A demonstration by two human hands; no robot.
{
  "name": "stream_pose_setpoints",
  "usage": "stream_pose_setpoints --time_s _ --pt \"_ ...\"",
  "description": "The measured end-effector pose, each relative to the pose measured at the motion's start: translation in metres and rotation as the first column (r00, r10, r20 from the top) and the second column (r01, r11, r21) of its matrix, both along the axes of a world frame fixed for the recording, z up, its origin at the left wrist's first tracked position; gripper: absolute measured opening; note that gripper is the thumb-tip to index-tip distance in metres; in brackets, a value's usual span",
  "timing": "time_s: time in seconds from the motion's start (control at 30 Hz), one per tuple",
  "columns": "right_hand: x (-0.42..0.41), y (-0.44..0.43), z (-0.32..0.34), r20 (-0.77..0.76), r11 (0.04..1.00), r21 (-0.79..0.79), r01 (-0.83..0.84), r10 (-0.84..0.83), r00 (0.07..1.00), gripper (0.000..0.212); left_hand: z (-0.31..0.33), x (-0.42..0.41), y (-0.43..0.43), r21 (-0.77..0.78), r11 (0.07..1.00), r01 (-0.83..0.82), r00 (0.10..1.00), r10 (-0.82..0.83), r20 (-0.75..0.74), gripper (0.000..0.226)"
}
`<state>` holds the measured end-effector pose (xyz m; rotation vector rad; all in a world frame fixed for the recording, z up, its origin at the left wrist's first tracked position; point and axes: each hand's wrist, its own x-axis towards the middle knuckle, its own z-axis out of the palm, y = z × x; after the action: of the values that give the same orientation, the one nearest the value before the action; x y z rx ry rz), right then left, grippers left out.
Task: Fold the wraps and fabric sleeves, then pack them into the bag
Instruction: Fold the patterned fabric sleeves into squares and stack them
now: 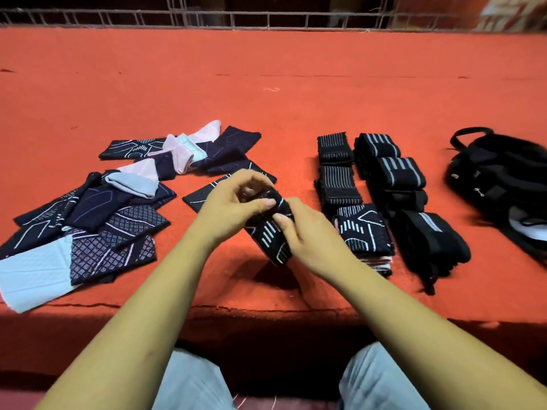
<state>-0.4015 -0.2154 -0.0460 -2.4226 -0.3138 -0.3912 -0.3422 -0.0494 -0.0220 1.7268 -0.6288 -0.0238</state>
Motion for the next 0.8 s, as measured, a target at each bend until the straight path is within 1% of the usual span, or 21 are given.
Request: stream_pose_setpoints --time_s 0.07,0.13,0.17,0.2,0.23,0.3,0.4,0.43,0.47,0.57,0.67,0.7,0.77,0.8 --pt "-0.008 -0.006 0.003 0.031 0.994 0.087 0.069 -0.072 0.997 0.02 0.0 -0.003 -0.017 -0.083 0.994 -0.074 0.997 0.072 -0.026 0.027" --pt "-0.014 -0.011 0.009 0.005 0.951 0.265 0.159 -0.166 0.986 0.019 -0.004 -0.008 -0.038 -0.174 0.97 -0.169 0.979 0.145 -0.141 0.028" --pt "-0.014 -0.016 0.012 -0.021 0.912 0.345 0.221 -0.228 0.973 0.02 -0.006 -0.011 -0.049 -0.199 0.965 -0.172 0.969 0.13 -0.21 0.025" --pt "-0.013 -0.022 0.016 -0.043 0.876 0.391 0.282 -0.288 0.957 0.022 -0.009 -0.014 -0.06 -0.204 0.969 -0.138 0.962 0.082 -0.26 0.019" --pt "-0.012 -0.031 0.018 -0.055 0.851 0.406 0.334 -0.342 0.938 0.023 -0.012 -0.017 -0.071 -0.19 0.978 -0.091 0.961 0.036 -0.275 0.015" --pt "-0.01 -0.049 0.022 -0.061 0.821 0.398 0.41 -0.422 0.905 0.021 -0.018 -0.021 -0.092 -0.164 0.985 -0.044 0.964 -0.002 -0.267 0.021" --pt "-0.014 -0.078 0.025 -0.039 0.807 0.368 0.461 -0.483 0.875 0.027 -0.024 -0.02 -0.117 -0.164 0.985 -0.061 0.96 0.013 -0.278 0.042" --pt "-0.016 -0.087 0.024 -0.029 0.801 0.346 0.488 -0.511 0.859 0.029 -0.026 -0.019 -0.124 -0.148 0.987 -0.058 0.964 0.018 -0.264 0.042" --pt "-0.016 -0.095 0.023 -0.02 0.794 0.32 0.517 -0.54 0.842 0.029 -0.029 -0.017 -0.132 -0.117 0.992 -0.055 0.969 0.024 -0.245 0.037" --pt "-0.015 -0.109 0.011 -0.025 0.768 0.257 0.586 -0.601 0.799 0.023 -0.04 -0.013 -0.151 0.001 0.997 -0.074 0.983 0.073 -0.167 0.03" --pt "-0.014 -0.114 -0.009 -0.038 0.767 0.196 0.611 -0.617 0.786 0.02 -0.063 -0.014 -0.163 0.167 0.964 -0.206 0.978 0.211 -0.008 0.023" --pt "-0.013 -0.115 -0.017 -0.028 0.765 0.154 0.625 -0.629 0.777 0.019 -0.071 -0.016 -0.166 0.196 0.953 -0.232 0.972 0.235 0.003 0.022" --pt "-0.011 -0.119 -0.028 -0.018 0.756 0.107 0.646 -0.648 0.761 0.016 -0.082 -0.023 -0.17 0.166 0.968 -0.19 0.974 0.207 -0.094 0.021" --pt "-0.011 -0.119 -0.032 -0.037 0.76 0.128 0.638 -0.639 0.768 0.015 -0.085 -0.026 -0.173 0.127 0.979 -0.159 0.971 0.179 -0.16 0.02"
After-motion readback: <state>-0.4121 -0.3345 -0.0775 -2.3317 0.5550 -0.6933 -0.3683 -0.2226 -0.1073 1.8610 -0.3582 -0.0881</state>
